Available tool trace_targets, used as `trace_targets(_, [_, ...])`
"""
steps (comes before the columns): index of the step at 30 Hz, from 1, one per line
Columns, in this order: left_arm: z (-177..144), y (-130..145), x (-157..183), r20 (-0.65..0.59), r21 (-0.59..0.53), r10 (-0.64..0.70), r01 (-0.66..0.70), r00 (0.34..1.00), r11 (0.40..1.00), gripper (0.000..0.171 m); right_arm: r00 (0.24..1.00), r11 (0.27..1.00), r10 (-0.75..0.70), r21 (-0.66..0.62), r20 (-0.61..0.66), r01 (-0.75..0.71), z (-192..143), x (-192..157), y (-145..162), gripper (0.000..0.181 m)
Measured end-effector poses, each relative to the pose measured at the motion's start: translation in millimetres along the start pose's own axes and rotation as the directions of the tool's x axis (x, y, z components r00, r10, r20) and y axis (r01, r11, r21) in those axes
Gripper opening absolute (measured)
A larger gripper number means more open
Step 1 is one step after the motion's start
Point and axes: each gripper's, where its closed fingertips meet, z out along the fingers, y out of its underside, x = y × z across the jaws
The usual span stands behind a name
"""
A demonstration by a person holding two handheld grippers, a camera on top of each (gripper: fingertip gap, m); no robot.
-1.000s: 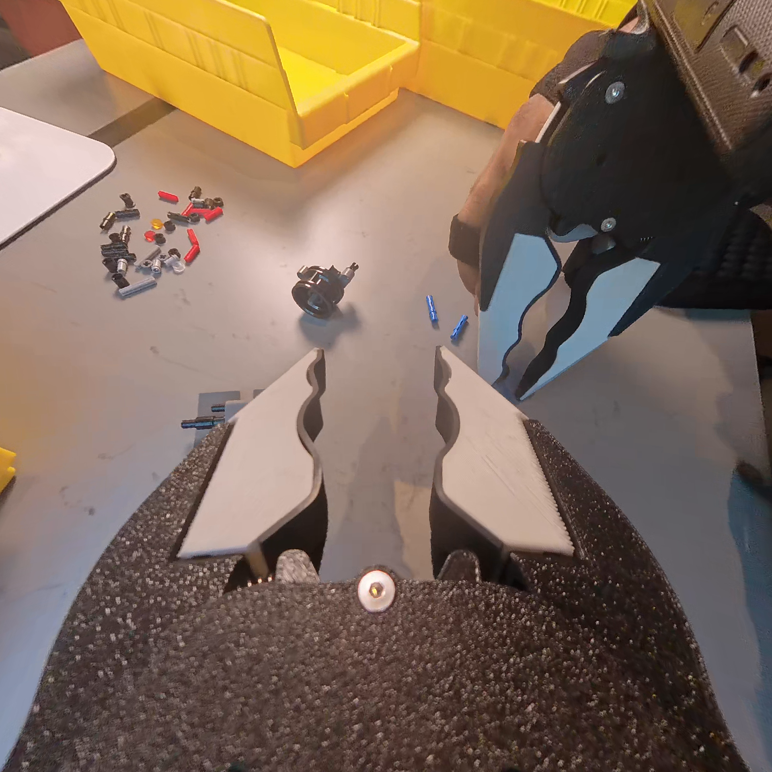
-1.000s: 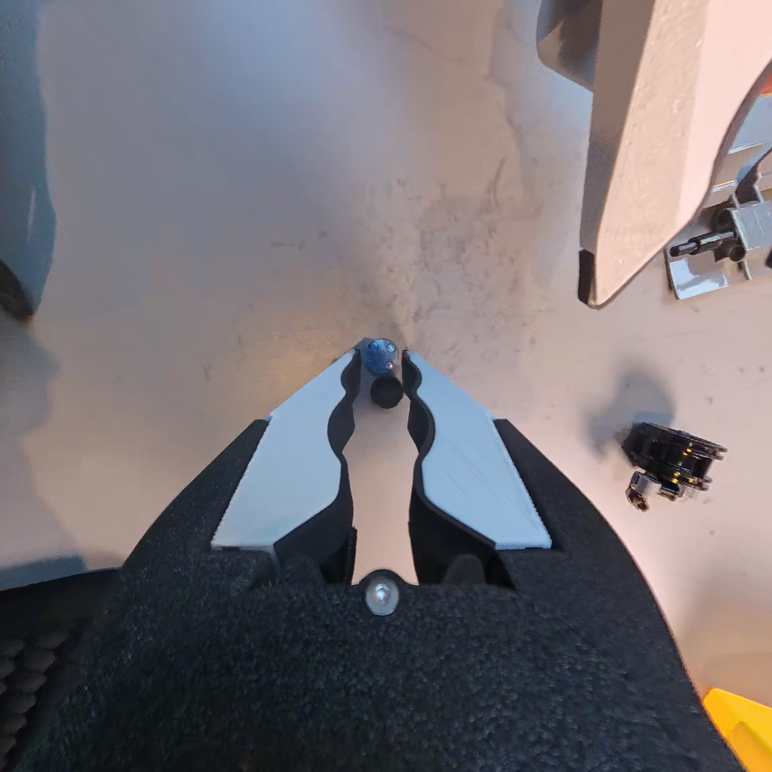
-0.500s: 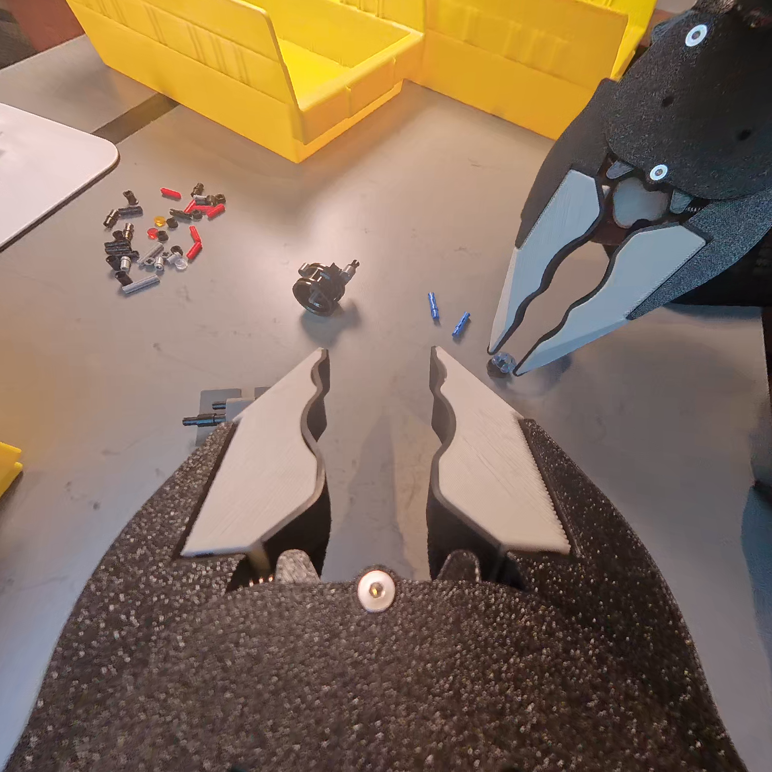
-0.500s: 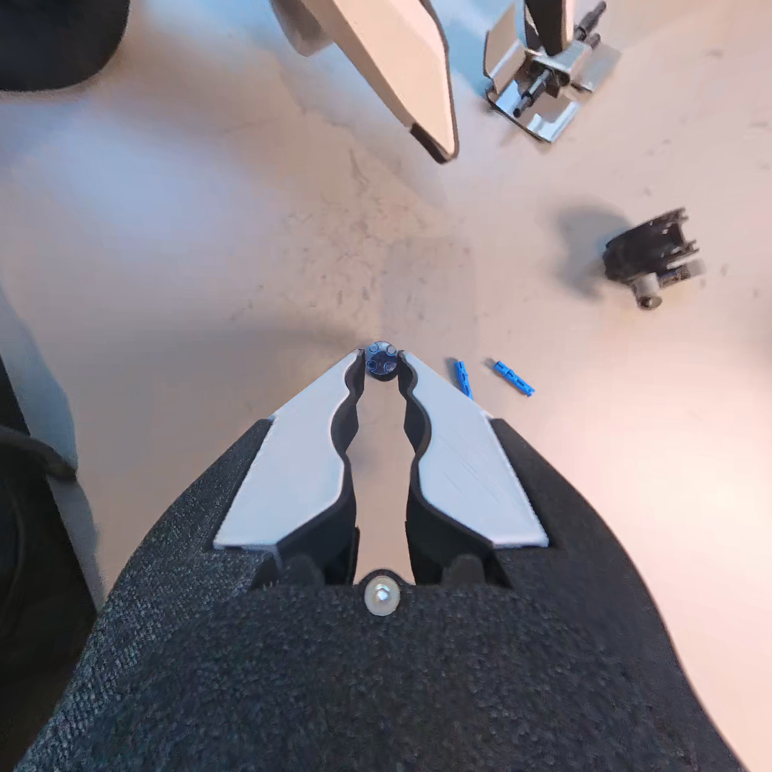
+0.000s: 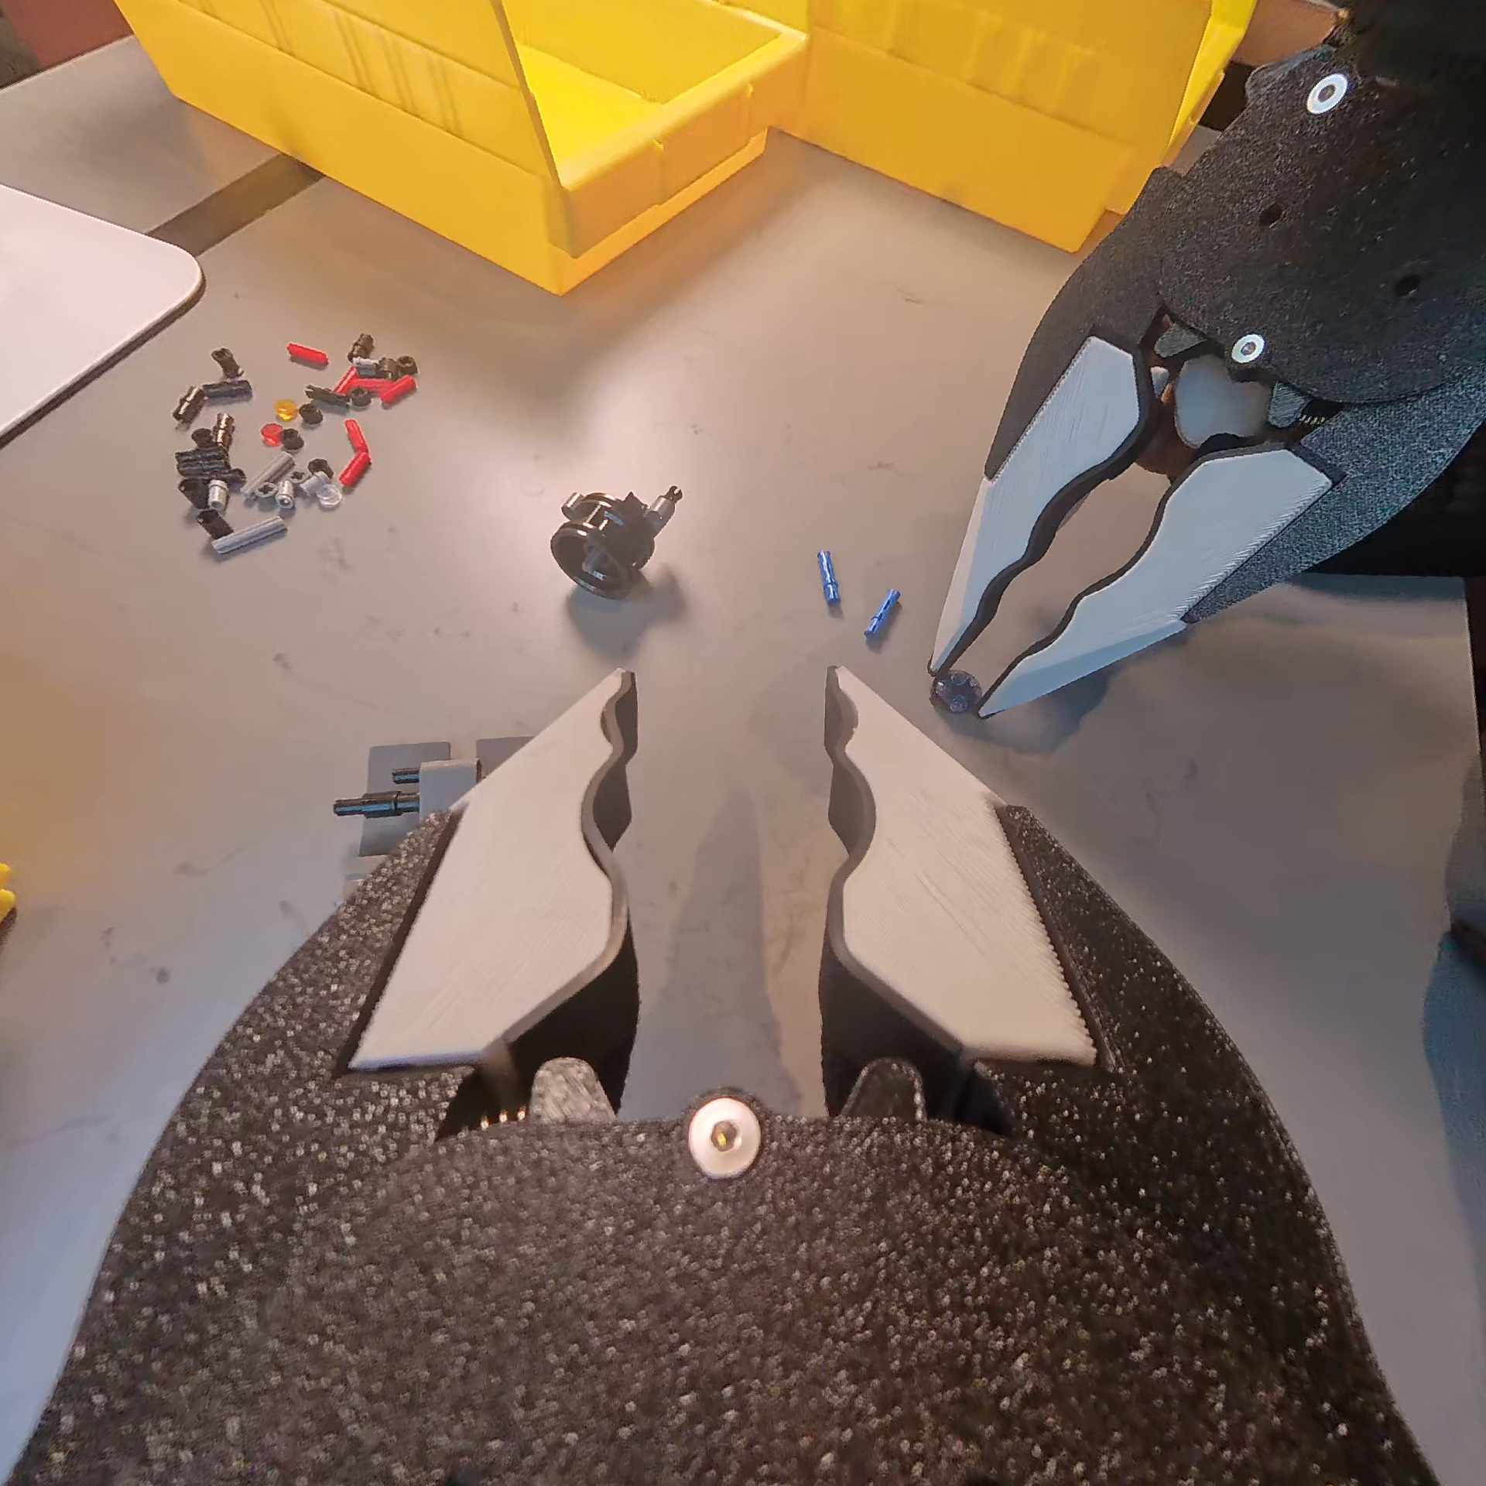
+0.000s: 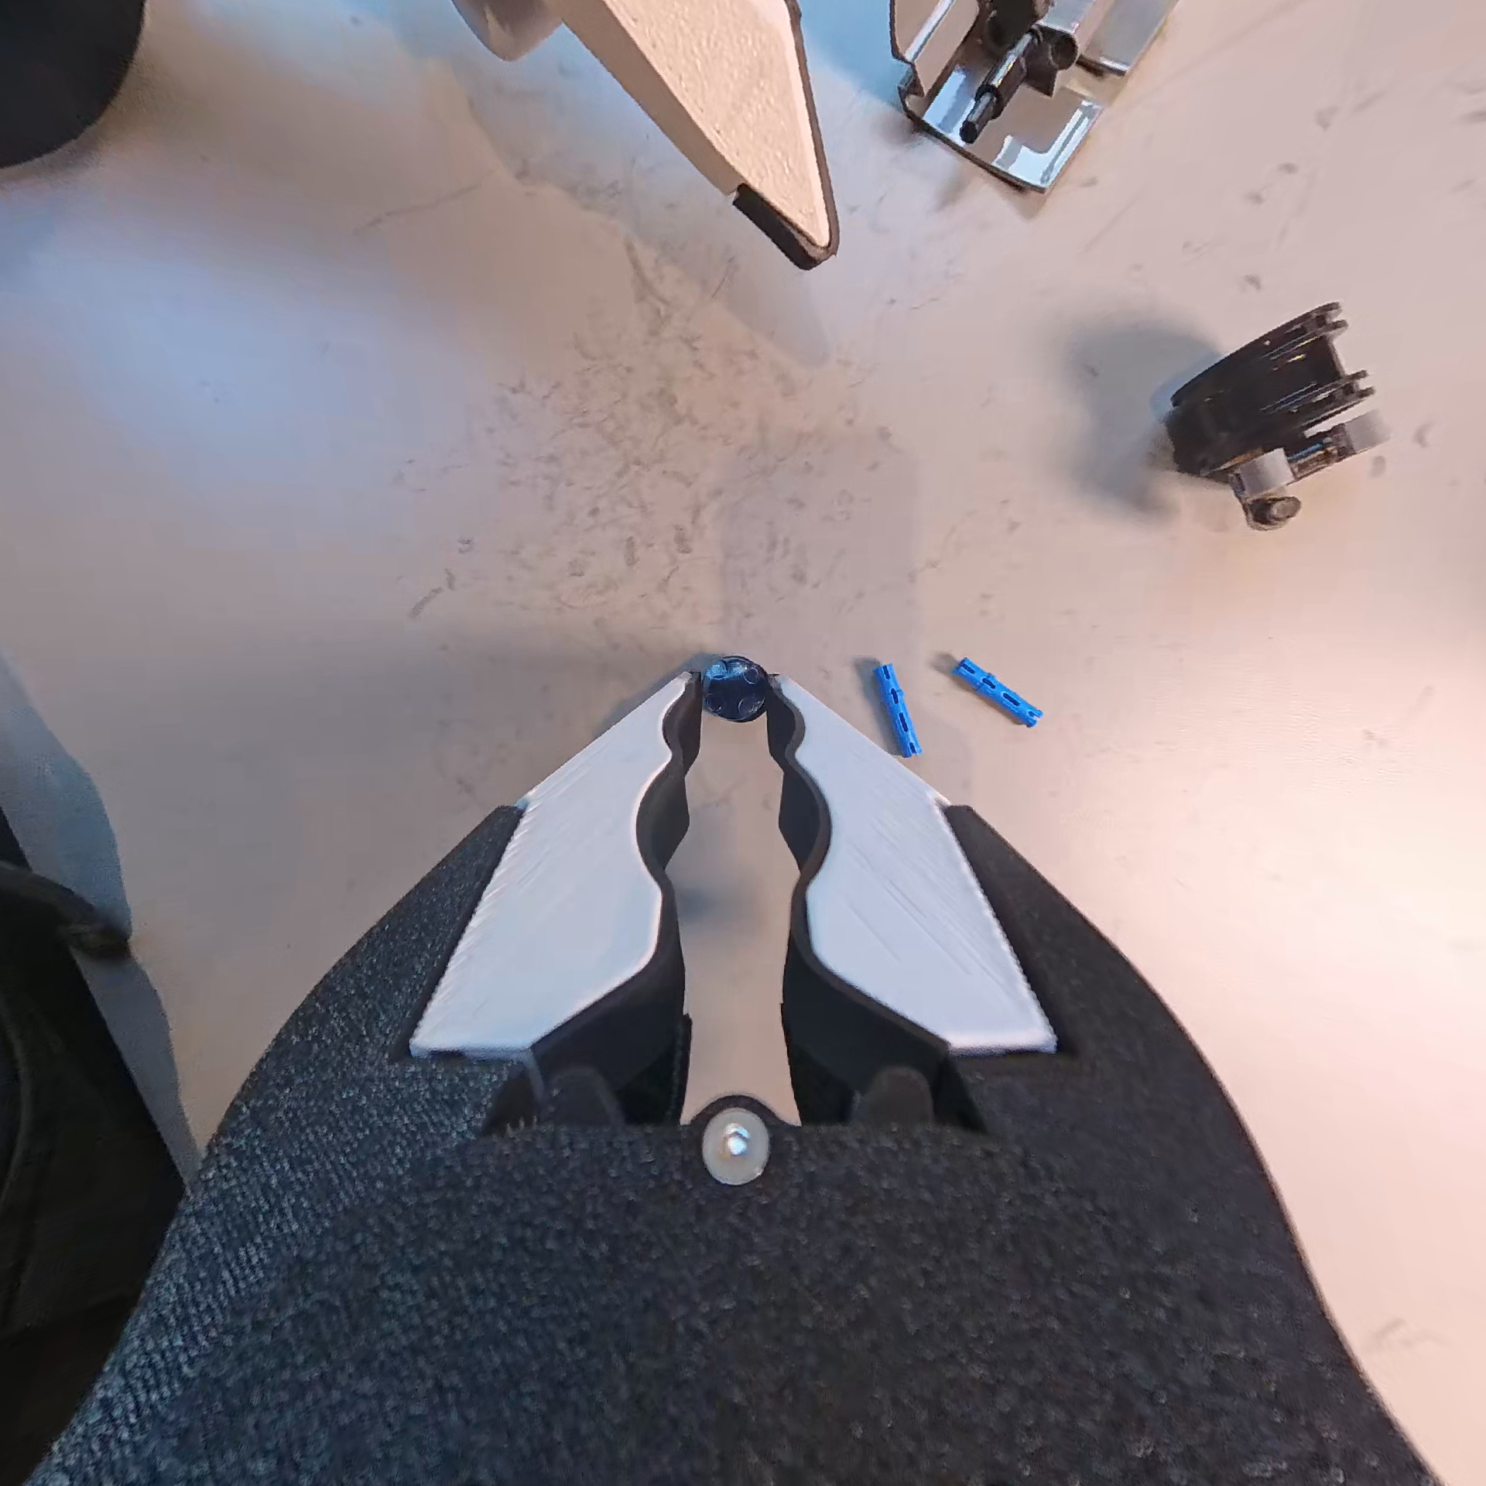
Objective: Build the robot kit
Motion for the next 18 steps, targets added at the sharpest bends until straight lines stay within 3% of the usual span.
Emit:
trace_targets(8, [0.2,0.3,1.1,-0.003,-0.002,0.004,-0.004,1.000,1.000,0.046,1.000,1.000,-0.027,-0.004,0.005,0.027,-5.0,1.5,0.5,0.022])
trace_targets(15, [1.3,2.6,1.2,-0.008,-0.010,0.002,-0.002,1.000,1.000,0.044,0.957,0.958,-0.281,-0.038,0.073,0.284,-5.8,-1.6,-1.9,0.024])
trace_targets(18, [1.7,4.1,0.5,-0.007,-0.016,0.002,-0.002,1.000,1.000,0.044,0.942,0.944,-0.318,-0.048,0.110,0.325,-3.6,-1.9,-2.9,0.024])
